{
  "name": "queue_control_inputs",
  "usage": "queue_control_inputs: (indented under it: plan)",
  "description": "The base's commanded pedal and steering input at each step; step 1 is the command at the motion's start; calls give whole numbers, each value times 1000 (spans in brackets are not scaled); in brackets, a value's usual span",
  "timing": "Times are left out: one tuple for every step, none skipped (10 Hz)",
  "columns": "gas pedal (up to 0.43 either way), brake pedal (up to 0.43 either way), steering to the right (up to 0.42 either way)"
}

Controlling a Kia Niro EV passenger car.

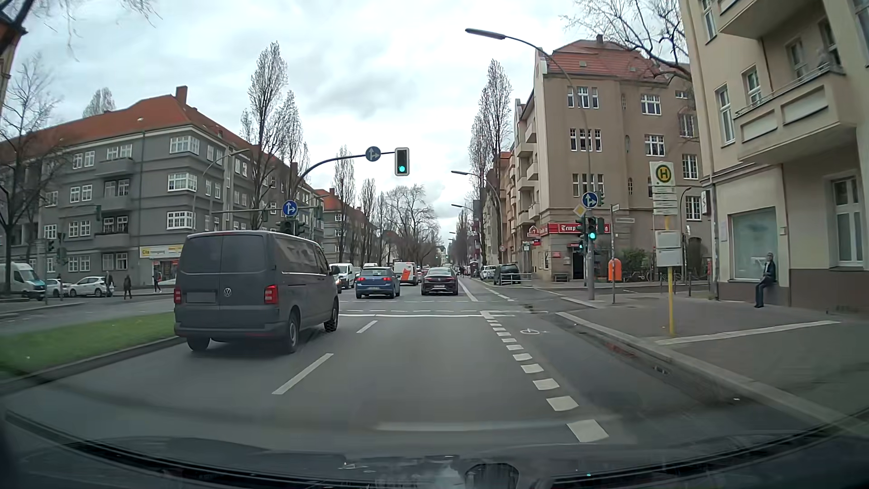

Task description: Follow the waypoints while adhering to traffic rules and regulations

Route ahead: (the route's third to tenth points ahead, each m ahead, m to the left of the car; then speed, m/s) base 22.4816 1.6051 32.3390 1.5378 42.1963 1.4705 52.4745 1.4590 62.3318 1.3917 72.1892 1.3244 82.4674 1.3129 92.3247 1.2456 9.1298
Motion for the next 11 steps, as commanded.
queue_control_inputs:
  plan:
    - [0, 104, -1]
    - [0, 104, 0]
    - [0, 104, -1]
    - [0, 116, -2]
    - [0, 122, -2]
    - [0, 128, -2]
    - [0, 128, -2]
    - [0, 128, -2]
    - [0, 128, -2]
    - [0, 128, -2]
    - [0, 134, -2]
